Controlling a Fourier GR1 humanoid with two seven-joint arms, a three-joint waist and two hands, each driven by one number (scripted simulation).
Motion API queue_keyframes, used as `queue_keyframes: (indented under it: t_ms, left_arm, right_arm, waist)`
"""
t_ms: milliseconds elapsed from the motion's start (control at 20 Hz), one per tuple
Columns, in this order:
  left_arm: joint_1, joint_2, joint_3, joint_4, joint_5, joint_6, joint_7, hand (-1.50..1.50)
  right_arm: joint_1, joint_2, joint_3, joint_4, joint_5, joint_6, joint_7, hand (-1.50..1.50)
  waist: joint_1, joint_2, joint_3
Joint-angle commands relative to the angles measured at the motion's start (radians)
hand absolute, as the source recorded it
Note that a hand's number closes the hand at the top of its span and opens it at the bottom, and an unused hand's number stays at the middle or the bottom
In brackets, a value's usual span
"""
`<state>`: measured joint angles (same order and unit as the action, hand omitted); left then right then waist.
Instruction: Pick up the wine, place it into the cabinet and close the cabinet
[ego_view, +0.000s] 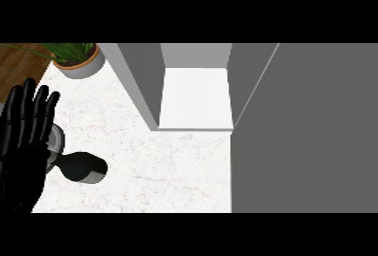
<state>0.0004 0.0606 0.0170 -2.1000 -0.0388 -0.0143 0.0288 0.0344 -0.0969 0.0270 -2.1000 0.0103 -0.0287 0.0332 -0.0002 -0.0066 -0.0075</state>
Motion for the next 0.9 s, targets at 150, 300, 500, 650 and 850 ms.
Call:
queue_keyframes:
  t_ms: [150, 300, 500, 650, 850]
  left_arm:
    - [0.209, 0.054, 0.154, -0.072, 0.150, -0.099, -0.127, -1.50]
    - [0.246, -0.042, 0.155, -0.046, 0.277, -0.064, -0.047, -1.50]
    - [0.367, -0.023, 0.214, -0.165, 0.392, -0.102, 0.008, -1.50]
    - [0.295, -0.007, 0.210, -0.224, 0.407, -0.055, 0.115, -1.50]
    - [0.257, -0.002, 0.214, -0.305, 0.401, 0.016, 0.212, -1.50]
  right_arm:
    - [0.102, 0.031, 0.081, -0.123, 0.052, 0.006, -0.010, -1.50]
    - [0.117, -0.029, 0.136, -0.140, -0.065, 0.143, 0.034, -1.50]
    - [0.107, -0.055, 0.107, -0.277, -0.114, 0.128, 0.191, -1.50]
    - [0.048, -0.058, 0.118, -0.356, -0.146, 0.111, 0.325, -1.50]
    - [-0.004, -0.066, 0.133, -0.487, -0.133, 0.064, 0.476, -1.50]
  waist:
    - [0.007, 0.003, 0.007]
    - [0.023, -0.001, 0.005]
    - [0.014, 0.002, 0.007]
    - [0.005, 0.005, 0.007]
    - [0.001, 0.005, 0.007]
